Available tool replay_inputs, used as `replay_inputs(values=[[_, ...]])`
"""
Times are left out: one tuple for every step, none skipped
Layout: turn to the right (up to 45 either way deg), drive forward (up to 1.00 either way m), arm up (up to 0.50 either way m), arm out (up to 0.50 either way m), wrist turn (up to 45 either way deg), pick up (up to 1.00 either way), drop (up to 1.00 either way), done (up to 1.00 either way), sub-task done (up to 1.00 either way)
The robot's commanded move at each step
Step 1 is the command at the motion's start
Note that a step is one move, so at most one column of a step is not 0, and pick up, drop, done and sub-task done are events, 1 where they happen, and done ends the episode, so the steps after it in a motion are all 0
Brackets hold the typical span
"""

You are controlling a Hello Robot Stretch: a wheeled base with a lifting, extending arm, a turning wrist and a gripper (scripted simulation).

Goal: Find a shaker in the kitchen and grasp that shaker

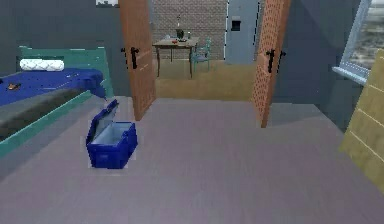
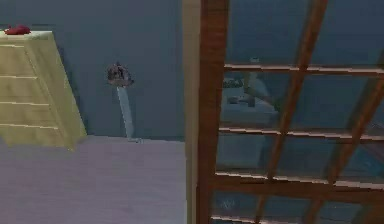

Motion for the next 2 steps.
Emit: replay_inputs(values=[[0.0,1.0,0.0,0.0,0.0,0.0,0.0,0.0,0.0],[0.0,1.0,0.0,0.0,0.0,0.0,0.0,0.0,0.0]])
